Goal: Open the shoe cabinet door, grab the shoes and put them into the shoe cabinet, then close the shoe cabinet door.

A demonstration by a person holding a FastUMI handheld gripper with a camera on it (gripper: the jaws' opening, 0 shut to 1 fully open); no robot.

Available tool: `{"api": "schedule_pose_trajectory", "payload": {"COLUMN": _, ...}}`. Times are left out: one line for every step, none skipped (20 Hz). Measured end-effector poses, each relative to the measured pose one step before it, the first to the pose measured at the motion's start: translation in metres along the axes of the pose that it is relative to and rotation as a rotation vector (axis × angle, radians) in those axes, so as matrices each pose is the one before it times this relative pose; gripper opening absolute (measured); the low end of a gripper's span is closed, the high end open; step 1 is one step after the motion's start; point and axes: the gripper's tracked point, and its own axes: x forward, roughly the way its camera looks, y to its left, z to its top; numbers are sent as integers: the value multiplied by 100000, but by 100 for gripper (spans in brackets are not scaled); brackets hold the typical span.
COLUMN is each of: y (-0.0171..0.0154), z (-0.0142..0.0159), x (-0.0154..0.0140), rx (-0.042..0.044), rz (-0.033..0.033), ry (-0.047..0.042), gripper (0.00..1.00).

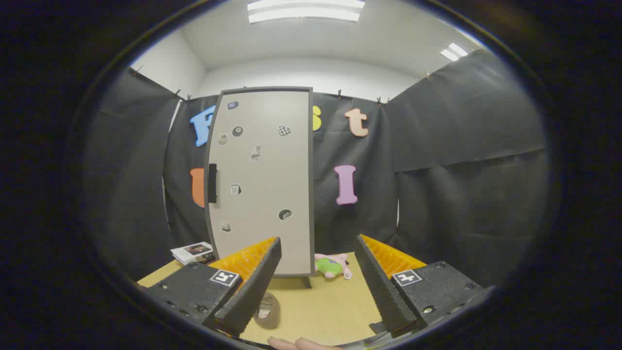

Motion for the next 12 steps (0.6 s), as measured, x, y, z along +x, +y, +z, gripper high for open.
{"api": "schedule_pose_trajectory", "payload": {"y": -53, "z": 36, "x": -71, "rx": 52, "rz": 86, "ry": -371, "gripper": 99}}
{"api": "schedule_pose_trajectory", "payload": {"y": -5, "z": 57, "x": 15, "rx": 12, "rz": 85, "ry": -207, "gripper": 99}}
{"api": "schedule_pose_trajectory", "payload": {"y": 9, "z": -103, "x": -25, "rx": -151, "rz": 151, "ry": -75, "gripper": 99}}
{"api": "schedule_pose_trajectory", "payload": {"y": 2, "z": -18, "x": 12, "rx": -70, "rz": 9, "ry": 106, "gripper": 99}}
{"api": "schedule_pose_trajectory", "payload": {"y": -69, "z": -80, "x": 6, "rx": -22, "rz": -12, "ry": 67, "gripper": 99}}
{"api": "schedule_pose_trajectory", "payload": {"y": 11, "z": -22, "x": 28, "rx": -20, "rz": -115, "ry": 133, "gripper": 99}}
{"api": "schedule_pose_trajectory", "payload": {"y": -19, "z": -37, "x": 41, "rx": 107, "rz": -139, "ry": 110, "gripper": 99}}
{"api": "schedule_pose_trajectory", "payload": {"y": 7, "z": 46, "x": -63, "rx": 123, "rz": -122, "ry": -2, "gripper": 99}}
{"api": "schedule_pose_trajectory", "payload": {"y": 39, "z": 25, "x": 46, "rx": -161, "rz": 69, "ry": 112, "gripper": 99}}
{"api": "schedule_pose_trajectory", "payload": {"y": 6, "z": 213, "x": -69, "rx": -59, "rz": -94, "ry": -221, "gripper": 99}}
{"api": "schedule_pose_trajectory", "payload": {"y": -63, "z": 245, "x": 76, "rx": -87, "rz": -326, "ry": -356, "gripper": 99}}
{"api": "schedule_pose_trajectory", "payload": {"y": -2, "z": 301, "x": 31, "rx": -46, "rz": -257, "ry": -470, "gripper": 99}}
